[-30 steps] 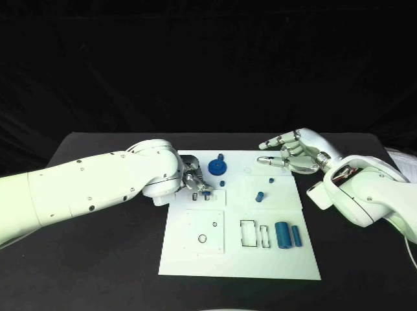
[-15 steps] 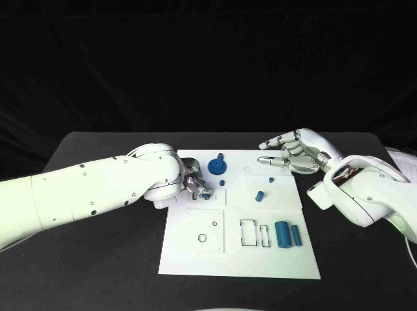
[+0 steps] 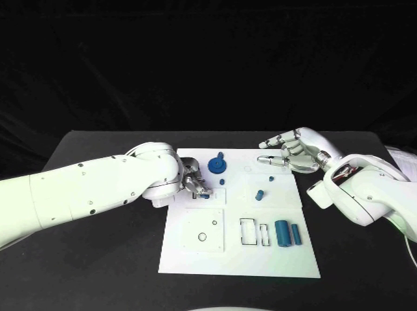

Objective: Assemble the parts on the task board

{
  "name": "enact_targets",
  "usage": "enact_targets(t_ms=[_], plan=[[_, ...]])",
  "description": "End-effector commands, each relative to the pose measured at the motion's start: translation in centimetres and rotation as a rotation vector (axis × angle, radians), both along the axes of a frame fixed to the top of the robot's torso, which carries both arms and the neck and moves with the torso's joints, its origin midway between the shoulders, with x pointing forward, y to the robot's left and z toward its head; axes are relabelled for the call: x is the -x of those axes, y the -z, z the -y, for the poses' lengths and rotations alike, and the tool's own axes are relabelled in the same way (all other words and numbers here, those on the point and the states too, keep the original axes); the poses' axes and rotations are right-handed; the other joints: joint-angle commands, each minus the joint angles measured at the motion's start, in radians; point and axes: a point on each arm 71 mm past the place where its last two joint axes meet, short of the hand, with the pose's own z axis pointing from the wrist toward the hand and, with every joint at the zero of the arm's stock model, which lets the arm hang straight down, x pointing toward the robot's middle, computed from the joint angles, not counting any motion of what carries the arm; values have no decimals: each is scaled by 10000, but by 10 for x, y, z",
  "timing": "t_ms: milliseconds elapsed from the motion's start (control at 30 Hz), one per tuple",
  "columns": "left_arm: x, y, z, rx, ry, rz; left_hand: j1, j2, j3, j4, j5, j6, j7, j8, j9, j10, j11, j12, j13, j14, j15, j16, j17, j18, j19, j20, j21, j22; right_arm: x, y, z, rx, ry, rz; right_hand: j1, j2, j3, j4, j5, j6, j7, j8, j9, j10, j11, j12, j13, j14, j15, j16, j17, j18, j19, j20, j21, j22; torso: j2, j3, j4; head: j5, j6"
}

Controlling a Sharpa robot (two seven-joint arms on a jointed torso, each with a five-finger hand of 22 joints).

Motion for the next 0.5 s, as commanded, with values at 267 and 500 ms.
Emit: enact_targets(t_ms=[267,500], plan=[[3,4,-2,-454,119,-303,-5,-118,1630,-1672,-2,18,-56,6,26,85,-12,-63,-12,1070,71,31,2633,-184,207,10,25,1207,1,1,-2,93,-171,-8,29,85,-37,-5,33,53,-10,25,11,-13,-46,42,-12,647,-27,-56,803,169,-8,-26,-48,1122,-3,-5,9,12,-20],[2,5,1,-481,173,-334,-9,-123,1637,-1677,-1,25,-56,8,27,91,-12,-58,-5,1070,71,31,2633,-184,208,10,27,1211,1,1,-3,89,-180,-13,29,85,-37,-5,33,53,-10,25,11,-13,-46,42,-12,647,-27,-56,803,169,-8,-26,-48,1122,-7,2,10,21,-40]])
